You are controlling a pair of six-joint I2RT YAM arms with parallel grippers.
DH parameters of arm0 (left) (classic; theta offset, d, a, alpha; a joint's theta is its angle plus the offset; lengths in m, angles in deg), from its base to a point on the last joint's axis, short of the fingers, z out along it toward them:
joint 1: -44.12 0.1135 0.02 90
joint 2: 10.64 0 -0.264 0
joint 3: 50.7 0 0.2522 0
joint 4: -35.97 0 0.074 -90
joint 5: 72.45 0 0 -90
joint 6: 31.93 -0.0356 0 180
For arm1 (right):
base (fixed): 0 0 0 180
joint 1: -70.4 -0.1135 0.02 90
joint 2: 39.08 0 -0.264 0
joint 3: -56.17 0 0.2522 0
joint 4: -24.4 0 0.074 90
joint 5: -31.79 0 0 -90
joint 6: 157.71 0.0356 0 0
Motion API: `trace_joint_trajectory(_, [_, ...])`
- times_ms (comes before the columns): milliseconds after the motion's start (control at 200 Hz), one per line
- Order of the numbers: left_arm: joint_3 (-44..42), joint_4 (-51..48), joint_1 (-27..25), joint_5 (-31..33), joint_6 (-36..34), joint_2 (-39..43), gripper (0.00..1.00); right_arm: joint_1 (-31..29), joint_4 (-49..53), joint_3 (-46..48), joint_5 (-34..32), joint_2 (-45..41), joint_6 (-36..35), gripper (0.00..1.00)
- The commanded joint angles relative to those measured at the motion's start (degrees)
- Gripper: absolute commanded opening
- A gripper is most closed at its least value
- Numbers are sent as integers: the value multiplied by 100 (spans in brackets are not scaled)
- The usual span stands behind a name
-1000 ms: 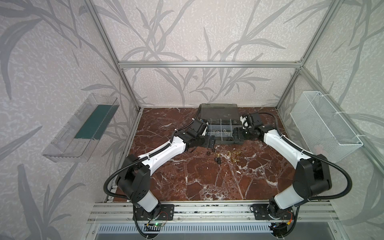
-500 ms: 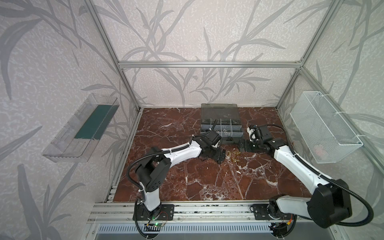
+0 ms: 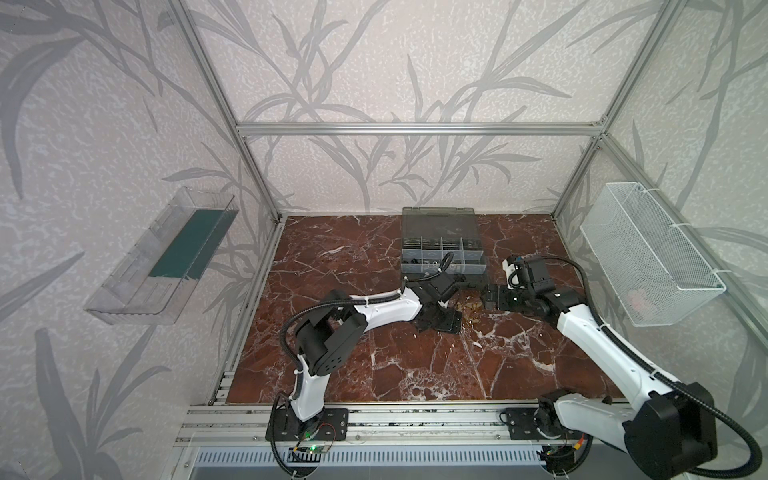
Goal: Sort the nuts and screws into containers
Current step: 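Move the left gripper down to another black bolt while the right gripper withdraws, then close the left gripper on the black bolt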
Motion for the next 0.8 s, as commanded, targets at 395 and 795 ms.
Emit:
trace_joint_trajectory(395, [321,20,7,210,79,-364,63,153,17,140,73,-269,-16,99])
trace_joint_trajectory(795, [465,-325,13,672,-311,-531,48,320,14,136,201,-297,-45,99])
